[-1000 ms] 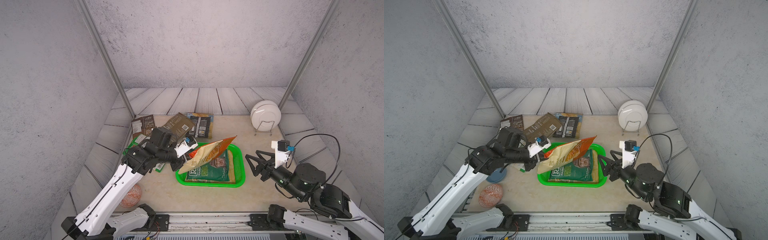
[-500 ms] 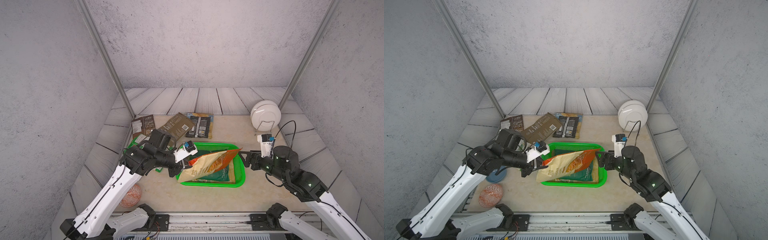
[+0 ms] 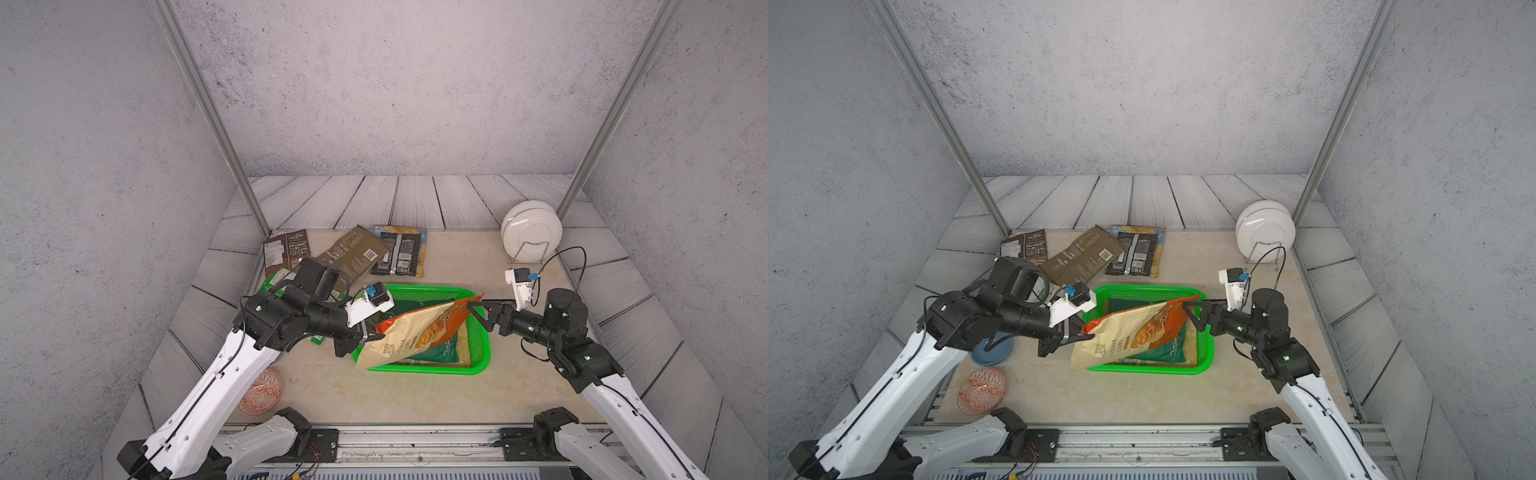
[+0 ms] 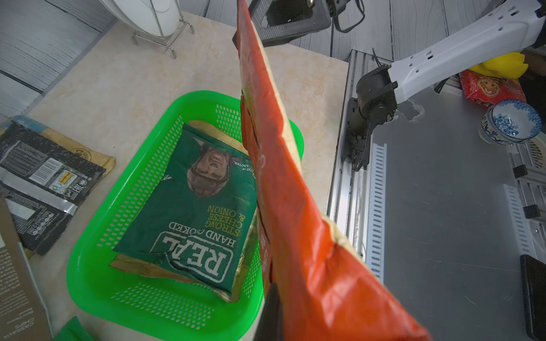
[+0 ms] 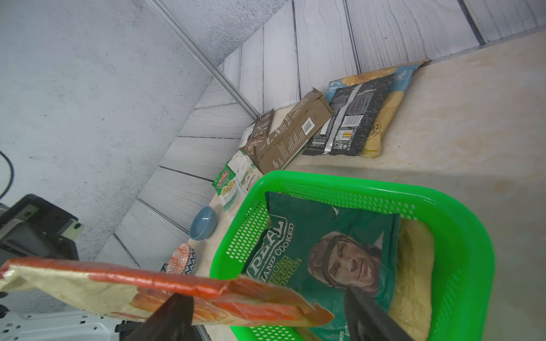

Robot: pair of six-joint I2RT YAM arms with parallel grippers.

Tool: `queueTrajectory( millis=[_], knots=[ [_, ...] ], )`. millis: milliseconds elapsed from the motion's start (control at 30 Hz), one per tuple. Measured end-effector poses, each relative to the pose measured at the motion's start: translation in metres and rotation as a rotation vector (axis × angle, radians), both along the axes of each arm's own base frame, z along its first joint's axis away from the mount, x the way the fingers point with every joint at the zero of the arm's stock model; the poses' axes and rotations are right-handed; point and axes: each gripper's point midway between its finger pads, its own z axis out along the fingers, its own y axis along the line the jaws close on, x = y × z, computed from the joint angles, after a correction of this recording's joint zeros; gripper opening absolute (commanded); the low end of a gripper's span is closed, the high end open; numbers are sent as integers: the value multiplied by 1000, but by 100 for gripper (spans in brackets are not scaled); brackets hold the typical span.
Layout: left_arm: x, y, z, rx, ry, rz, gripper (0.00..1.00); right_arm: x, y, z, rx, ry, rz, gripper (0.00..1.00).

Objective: Put the potato chips into the basket
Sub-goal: Pick up the potato chip from the center of the board, then place the potato chip in the basket.

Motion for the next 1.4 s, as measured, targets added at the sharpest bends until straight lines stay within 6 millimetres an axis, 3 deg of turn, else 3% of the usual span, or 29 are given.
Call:
queueTrajectory(
  millis=[200,367,533,767,933,1200,1400],
  knots=[
    [-2,1,4,-1,6,-4,0,-9,11,11,65,-63,103,84],
    [-3,0,8,-6,4,-8,0,-15,15,23,91,-123,162,55],
    [0,0,8,-4,5,3,0,-17,15,21,78,-136,176,38],
    [24,0,3,16,-40,100,0,-22,2,23,21,-190,91,0],
    [43,-2,-19,35,-55,161,0,-25,-5,14,-4,-176,52,0],
    [64,-3,-63,102,-38,218,0,-23,-6,-33,-36,-56,46,0],
    [74,-5,-96,151,-12,235,0,-20,-6,-50,-51,-2,38,0]
  ],
)
